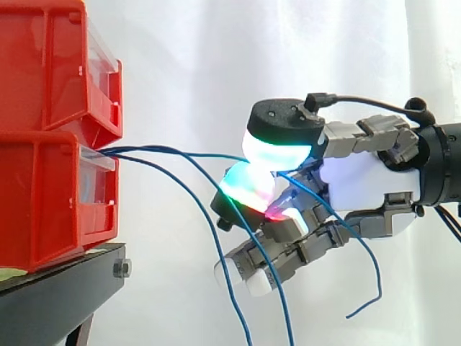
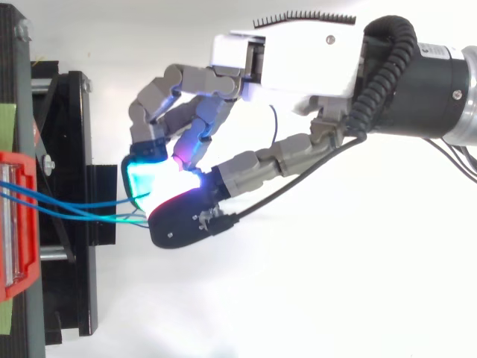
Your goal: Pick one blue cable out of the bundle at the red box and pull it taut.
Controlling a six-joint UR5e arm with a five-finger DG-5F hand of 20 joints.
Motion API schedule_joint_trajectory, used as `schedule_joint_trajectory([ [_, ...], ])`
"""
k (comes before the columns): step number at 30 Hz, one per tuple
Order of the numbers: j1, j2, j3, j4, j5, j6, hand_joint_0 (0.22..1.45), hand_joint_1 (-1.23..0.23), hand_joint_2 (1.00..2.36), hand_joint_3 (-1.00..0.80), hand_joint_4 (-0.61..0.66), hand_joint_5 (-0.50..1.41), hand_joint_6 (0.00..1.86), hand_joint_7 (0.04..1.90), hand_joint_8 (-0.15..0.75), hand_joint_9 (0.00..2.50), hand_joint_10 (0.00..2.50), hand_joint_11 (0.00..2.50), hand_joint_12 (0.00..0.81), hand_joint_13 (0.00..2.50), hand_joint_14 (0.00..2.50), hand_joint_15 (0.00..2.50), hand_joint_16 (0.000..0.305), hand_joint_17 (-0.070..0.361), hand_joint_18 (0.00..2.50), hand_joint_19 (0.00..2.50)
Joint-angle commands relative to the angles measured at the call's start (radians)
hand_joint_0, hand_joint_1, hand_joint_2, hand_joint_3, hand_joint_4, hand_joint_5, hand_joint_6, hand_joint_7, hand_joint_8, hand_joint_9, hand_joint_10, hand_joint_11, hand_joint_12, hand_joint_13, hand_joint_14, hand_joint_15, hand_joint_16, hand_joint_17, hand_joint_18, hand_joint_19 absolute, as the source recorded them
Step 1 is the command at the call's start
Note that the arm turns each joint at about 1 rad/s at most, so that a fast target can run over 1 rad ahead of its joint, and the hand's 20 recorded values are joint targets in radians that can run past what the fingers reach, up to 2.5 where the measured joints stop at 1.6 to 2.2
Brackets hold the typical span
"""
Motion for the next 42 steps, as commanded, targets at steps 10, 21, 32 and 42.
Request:
schedule_joint_trajectory([
  [10, -0.001, 0.000, 0.000, 0.023, -0.020, 0.034, 0.63, -0.84, 1.01, 0.00, 0.04, -0.11, 0.94, 1.09, 0.438, 1.05, 0.01, 1.05, 0.492, 0.61, 0.01, 0.24, 0.063, 0.142, 0.54, 0.23],
  [21, 0.002, 0.000, -0.112, 0.110, -0.018, 0.053, 0.63, -0.84, 1.01, 0.00, 0.04, -0.11, 0.94, 1.09, 0.439, 1.04, 0.01, 1.03, 0.490, 0.61, 0.01, 0.24, 0.063, 0.142, 0.54, 0.24],
  [32, -0.001, 0.000, -0.114, 0.149, -0.034, 0.099, 0.63, -0.84, 1.01, 0.00, 0.04, -0.11, 0.94, 1.09, 0.435, 1.04, 0.01, 1.03, 0.487, 0.61, 0.01, 0.24, 0.063, 0.141, 0.53, 0.24],
  [42, -0.001, 0.000, -0.112, 0.140, -0.070, 0.105, 0.63, -0.84, 1.01, 0.00, 0.04, -0.11, 0.94, 1.09, 0.433, 1.03, 0.01, 1.03, 0.486, 0.61, 0.01, 0.24, 0.062, 0.141, 0.53, 0.24],
])
